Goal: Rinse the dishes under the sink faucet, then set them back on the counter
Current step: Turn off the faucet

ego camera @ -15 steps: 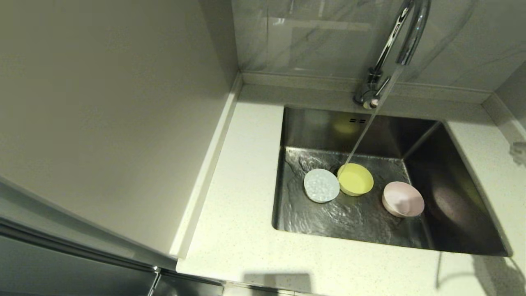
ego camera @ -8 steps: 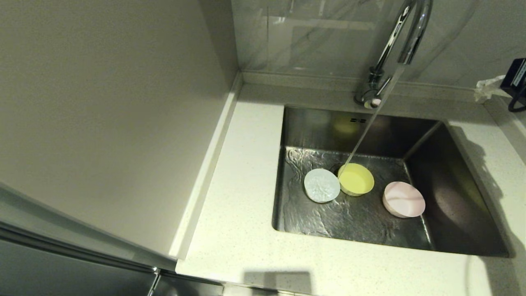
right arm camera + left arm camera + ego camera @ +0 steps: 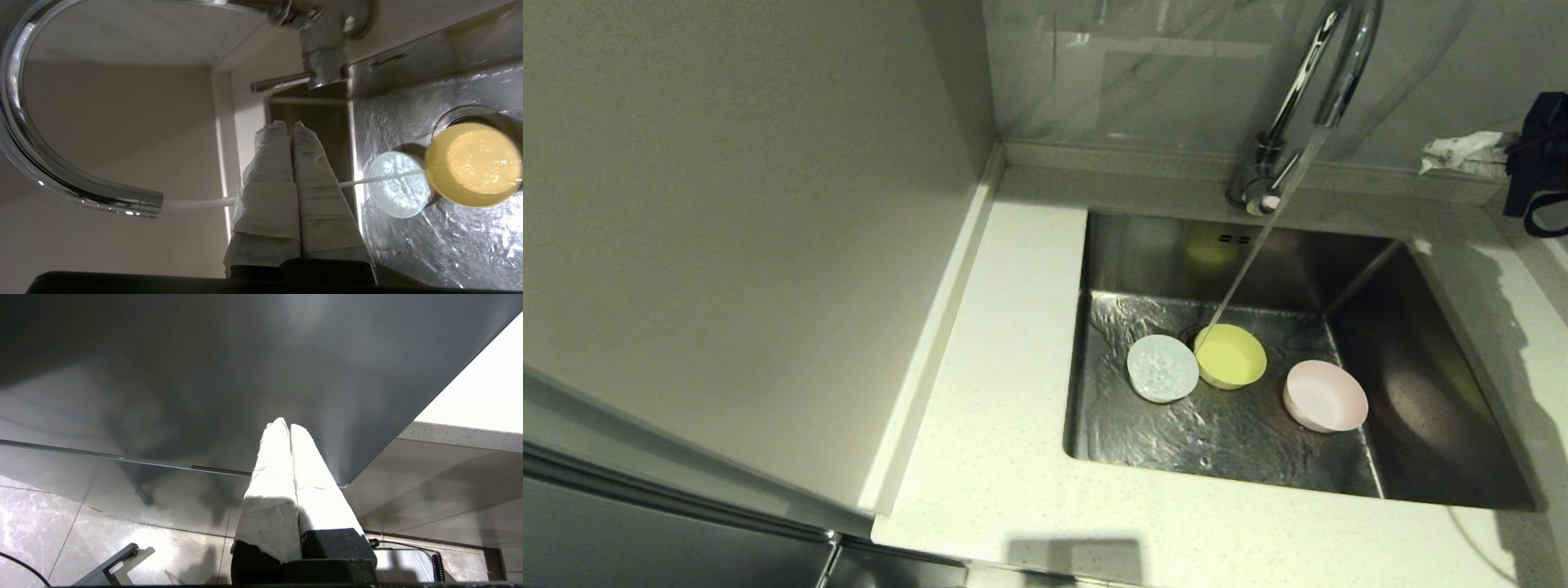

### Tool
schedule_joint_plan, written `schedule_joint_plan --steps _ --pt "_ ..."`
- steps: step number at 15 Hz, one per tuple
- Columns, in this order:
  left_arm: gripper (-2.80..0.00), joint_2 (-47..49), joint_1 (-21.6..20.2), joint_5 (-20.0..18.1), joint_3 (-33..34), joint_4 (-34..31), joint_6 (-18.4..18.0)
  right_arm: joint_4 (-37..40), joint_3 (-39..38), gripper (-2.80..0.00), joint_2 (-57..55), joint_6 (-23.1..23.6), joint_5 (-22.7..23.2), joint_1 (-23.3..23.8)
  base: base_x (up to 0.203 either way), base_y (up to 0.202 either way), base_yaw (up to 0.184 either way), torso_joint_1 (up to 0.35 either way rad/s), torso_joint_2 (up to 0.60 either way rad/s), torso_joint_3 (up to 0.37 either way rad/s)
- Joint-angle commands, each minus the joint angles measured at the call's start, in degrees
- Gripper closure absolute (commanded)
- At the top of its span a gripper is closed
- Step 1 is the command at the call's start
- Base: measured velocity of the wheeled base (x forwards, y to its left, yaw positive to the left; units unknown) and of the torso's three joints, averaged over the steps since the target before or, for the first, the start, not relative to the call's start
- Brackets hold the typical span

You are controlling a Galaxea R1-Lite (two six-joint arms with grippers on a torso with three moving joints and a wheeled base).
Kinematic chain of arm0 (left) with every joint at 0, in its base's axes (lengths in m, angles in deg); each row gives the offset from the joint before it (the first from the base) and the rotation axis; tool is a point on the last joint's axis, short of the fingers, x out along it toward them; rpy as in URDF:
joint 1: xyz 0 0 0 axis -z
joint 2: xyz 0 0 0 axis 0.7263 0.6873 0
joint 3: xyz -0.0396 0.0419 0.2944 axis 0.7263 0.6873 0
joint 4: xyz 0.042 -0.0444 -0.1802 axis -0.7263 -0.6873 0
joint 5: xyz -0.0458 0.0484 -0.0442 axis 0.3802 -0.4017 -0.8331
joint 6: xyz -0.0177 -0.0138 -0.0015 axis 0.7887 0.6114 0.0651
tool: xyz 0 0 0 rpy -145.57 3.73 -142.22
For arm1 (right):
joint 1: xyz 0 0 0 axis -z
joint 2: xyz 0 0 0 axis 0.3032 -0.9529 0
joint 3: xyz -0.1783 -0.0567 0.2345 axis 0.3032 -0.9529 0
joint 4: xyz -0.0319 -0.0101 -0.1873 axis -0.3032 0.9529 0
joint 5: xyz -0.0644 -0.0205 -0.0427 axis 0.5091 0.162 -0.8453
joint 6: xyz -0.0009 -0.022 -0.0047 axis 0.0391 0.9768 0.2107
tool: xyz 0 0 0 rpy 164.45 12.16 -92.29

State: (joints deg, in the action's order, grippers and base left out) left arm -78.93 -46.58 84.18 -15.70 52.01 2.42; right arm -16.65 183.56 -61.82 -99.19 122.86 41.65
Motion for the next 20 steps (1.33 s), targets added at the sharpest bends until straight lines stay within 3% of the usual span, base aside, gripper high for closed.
schedule_joint_plan --steps 1,5,7,11,13,20 --pt "0.0 -0.1 0.0 0.0 0.0 0.0 0.0 -0.2 1.6 0.0 -3.4 1.0 1.6 -0.1 0.0 0.0 0.0 0.0 0.0 0.0" --pt "0.0 -0.1 0.0 0.0 0.0 0.0 0.0 0.1 1.5 0.0 -4.9 11.6 1.7 -1.9 0.0 0.0 0.0 0.0 0.0 0.0" --pt "0.0 -0.1 0.0 0.0 0.0 0.0 0.0 0.1 1.5 0.0 -5.9 14.3 1.8 -3.1 0.0 0.0 0.0 0.0 0.0 0.0" --pt "0.0 -0.1 0.0 0.0 0.0 0.0 0.0 0.0 1.7 0.0 -7.5 17.4 2.6 -5.6 0.0 0.0 0.0 0.0 0.0 0.0" --pt "0.0 -0.1 0.0 0.0 0.0 0.0 0.0 -0.2 1.8 0.0 -7.9 17.6 4.5 -6.3 0.0 0.0 0.0 0.0 0.0 0.0" --pt "0.0 -0.1 0.0 0.0 0.0 0.0 0.0 -0.2 1.8 0.0 -8.9 17.6 4.8 -9.2 0.0 0.0 0.0 0.0 0.0 0.0"
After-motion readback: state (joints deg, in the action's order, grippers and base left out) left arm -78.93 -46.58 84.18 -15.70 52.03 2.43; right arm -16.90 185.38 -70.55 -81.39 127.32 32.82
